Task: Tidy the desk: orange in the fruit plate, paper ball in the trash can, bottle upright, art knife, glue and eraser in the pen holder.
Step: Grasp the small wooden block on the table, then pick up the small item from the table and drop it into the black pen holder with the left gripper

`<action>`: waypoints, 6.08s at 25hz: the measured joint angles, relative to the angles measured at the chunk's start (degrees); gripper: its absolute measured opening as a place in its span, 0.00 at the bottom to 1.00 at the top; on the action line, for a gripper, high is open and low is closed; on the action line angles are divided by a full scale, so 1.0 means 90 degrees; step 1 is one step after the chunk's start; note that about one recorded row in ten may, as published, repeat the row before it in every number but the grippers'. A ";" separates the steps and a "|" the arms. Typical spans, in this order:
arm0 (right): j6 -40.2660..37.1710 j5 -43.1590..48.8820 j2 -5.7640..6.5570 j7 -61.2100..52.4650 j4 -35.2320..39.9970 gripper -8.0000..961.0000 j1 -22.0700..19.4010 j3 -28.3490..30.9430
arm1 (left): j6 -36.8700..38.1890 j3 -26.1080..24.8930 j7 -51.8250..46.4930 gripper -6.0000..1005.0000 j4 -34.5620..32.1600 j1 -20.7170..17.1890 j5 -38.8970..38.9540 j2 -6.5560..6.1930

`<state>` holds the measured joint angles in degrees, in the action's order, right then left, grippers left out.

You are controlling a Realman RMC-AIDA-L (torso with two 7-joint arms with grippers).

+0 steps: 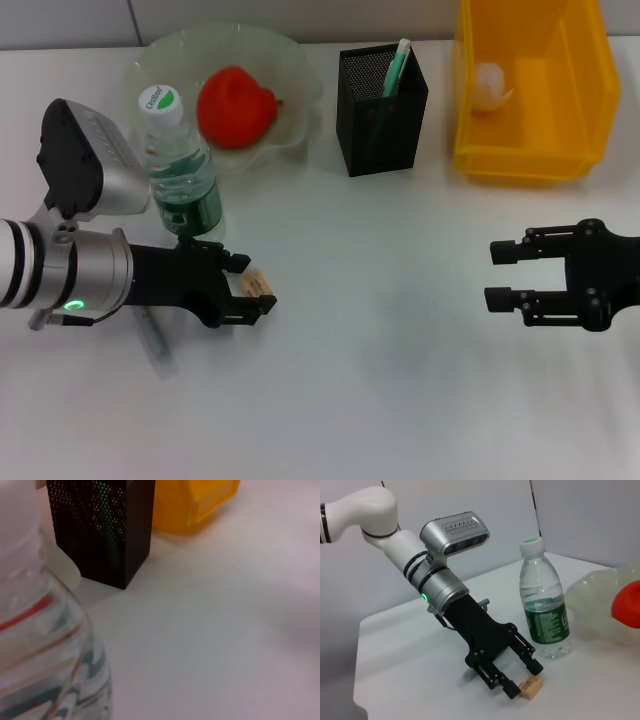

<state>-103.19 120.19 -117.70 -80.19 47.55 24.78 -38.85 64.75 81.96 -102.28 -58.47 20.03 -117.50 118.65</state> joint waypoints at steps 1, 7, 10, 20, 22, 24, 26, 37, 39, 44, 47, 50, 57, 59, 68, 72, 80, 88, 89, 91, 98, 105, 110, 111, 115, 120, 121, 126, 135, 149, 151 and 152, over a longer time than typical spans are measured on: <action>0.0000 0.0000 0.0000 0.0000 0.0000 0.64 0.0000 0.0000 | 0.0000 0.0000 0.0000 0.66 0.0000 0.0000 0.0000 0.0000; -0.0013 -0.0008 0.0015 -0.0073 0.0000 0.64 0.0008 0.0000 | -0.0193 0.0203 0.0009 0.65 -0.0025 -0.0016 0.0000 0.0000; -0.0020 -0.0014 0.0020 -0.0104 0.0000 0.64 0.0010 0.0000 | -0.0344 0.0316 0.0003 0.61 -0.0032 -0.0034 -0.0001 -0.0001; -0.0049 -0.0025 0.0041 -0.0178 0.0000 0.64 0.0035 0.0008 | -0.0478 0.0414 0.0031 0.46 -0.0141 -0.0081 -0.0025 -0.0002; -0.0051 -0.0025 0.0044 -0.0185 0.0000 0.64 0.0038 0.0009 | -0.0505 0.0463 0.0031 0.43 -0.0145 -0.0083 -0.0023 -0.0006; -0.0052 -0.0025 0.0051 -0.0212 0.0000 0.64 0.0048 0.0010 | -0.0510 0.0471 0.0031 0.42 -0.0145 -0.0083 -0.0023 -0.0008; -0.0058 -0.0025 0.0059 -0.0237 0.0000 0.65 0.0057 0.0010 | -0.0513 0.0477 0.0010 0.41 -0.0144 -0.0078 -0.0027 -0.0011; -0.0061 -0.0025 0.0060 -0.0248 0.0000 0.65 0.0059 0.0010 | -0.0107 0.0278 -0.0025 0.40 -0.0541 -0.0243 0.0139 -0.0013; -0.0057 -0.0025 0.0060 -0.0249 0.0000 0.65 0.0060 0.0010 | 0.0015 0.0207 -0.0014 0.40 -0.0614 -0.0272 0.0241 -0.0015; -0.0051 -0.0025 0.0060 -0.0249 0.0000 0.65 0.0067 0.0010 | 0.0827 -0.0291 0.0033 0.40 -0.0967 -0.0415 0.1019 -0.0025; -0.0060 -0.0025 0.0060 -0.0250 0.0000 0.65 0.0069 0.0009 | 0.1285 -0.0579 0.0075 0.40 -0.1025 -0.0439 0.1668 -0.0030; -0.0070 -0.0025 0.0060 -0.0250 0.0000 0.65 0.0062 0.0010 | 0.1640 -0.0774 0.0179 0.40 -0.0952 -0.0448 0.2641 -0.0023; -0.0090 -0.0024 0.0070 -0.0249 0.0000 0.65 0.0034 0.0009 | 0.1704 -0.0644 0.0928 0.40 -0.0052 -0.0348 0.4569 0.0010; -0.0089 -0.0010 0.0075 -0.0247 0.0000 0.65 0.0030 0.0010 | 0.1672 -0.0551 0.1139 0.40 0.0148 -0.0291 0.4873 0.0012; -0.0089 0.0025 0.0089 -0.0202 0.0000 0.65 0.0031 -0.0044 | 0.0005 0.1437 0.3788 0.40 0.1624 0.0424 0.7940 0.0057; -0.0087 0.0029 0.0096 -0.0195 0.0000 0.65 0.0024 -0.0054 | -0.1146 0.2590 0.5014 0.39 0.1808 0.0693 0.9709 0.0061; -0.0091 0.0036 0.0118 -0.0185 0.0000 0.65 0.0041 -0.0059 | -0.2287 0.4094 0.6971 0.39 0.1753 0.1014 1.2451 0.0058; -0.0174 0.0036 0.0119 -0.0181 0.0000 0.65 0.0061 -0.0059 | -0.3380 0.4848 0.8470 0.41 0.1756 0.1581 1.4505 0.0059; -0.0174 0.0036 0.0119 -0.0181 0.0000 0.65 0.0061 -0.0059 | -0.3380 0.4848 0.8470 0.41 0.1756 0.1581 1.4505 0.0059; -0.0181 0.0036 0.0114 -0.0181 0.0000 0.65 0.0065 -0.0059 | -0.3605 0.4858 0.8587 0.41 0.1764 0.1681 1.4722 0.0059; -0.0194 0.0034 0.0087 -0.0182 0.0000 0.65 0.0042 -0.0059 | -0.3978 0.4808 0.8663 0.42 0.1826 0.1871 1.5021 0.0058; -0.0212 0.0029 0.0072 -0.0183 0.0000 0.65 0.0039 -0.0058 | -0.4063 0.4773 0.8666 0.44 0.1837 0.1983 1.5069 0.0058; -0.0245 0.0025 0.0070 -0.0193 0.0001 0.65 0.0030 -0.0059 | -0.4107 0.4753 0.8669 0.45 0.1858 0.2023 1.5076 0.0058; -0.0245 0.0025 0.0070 -0.0193 0.0001 0.65 0.0030 -0.0059 | -0.4112 0.4738 0.8669 0.45 0.1858 0.2026 1.5079 0.0058; -0.0257 0.0018 0.0069 -0.0204 0.0000 0.65 0.0023 -0.0054 | -0.4162 0.4704 0.8671 0.46 0.1860 0.2039 1.5085 0.0058; -0.0257 0.0018 0.0056 -0.0210 0.0000 0.65 0.0020 -0.0050 | -0.4211 0.4614 0.8678 0.47 0.1937 0.2096 1.5087 0.0058; -0.0257 0.0018 0.0053 -0.0211 0.0000 0.65 0.0020 -0.0051 | -0.4211 0.4614 0.8678 0.47 0.1937 0.2096 1.5087 0.0058; -0.0257 0.0018 0.0050 -0.0213 -0.0005 0.65 0.0020 -0.0042 | -0.4294 0.4550 0.8680 0.48 0.1949 0.2119 1.5087 0.0059; -0.0254 0.0018 0.0050 -0.0222 -0.0010 0.65 0.0020 -0.0053 | -0.4295 0.4545 0.8680 0.49 0.1947 0.2121 1.5086 0.0068; -0.0253 0.0018 0.0050 -0.0228 -0.0010 0.65 0.0049 -0.0038 | -0.4249 0.4545 0.8680 0.54 0.2009 0.2157 1.5086 0.0069; -0.0253 0.0018 0.0050 -0.0229 -0.0022 0.65 0.0052 -0.0038 | -0.4238 0.4545 0.8680 0.56 0.2011 0.2163 1.5086 0.0068; -0.0253 0.0018 0.0051 -0.0229 -0.0039 0.65 0.0056 -0.0038 | -0.4226 0.4545 0.8680 0.57 0.2012 0.2166 1.5086 0.0068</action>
<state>-105.46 120.35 -117.23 -82.26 47.19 25.29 -39.19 26.72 122.87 -24.16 -40.36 39.52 18.28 119.27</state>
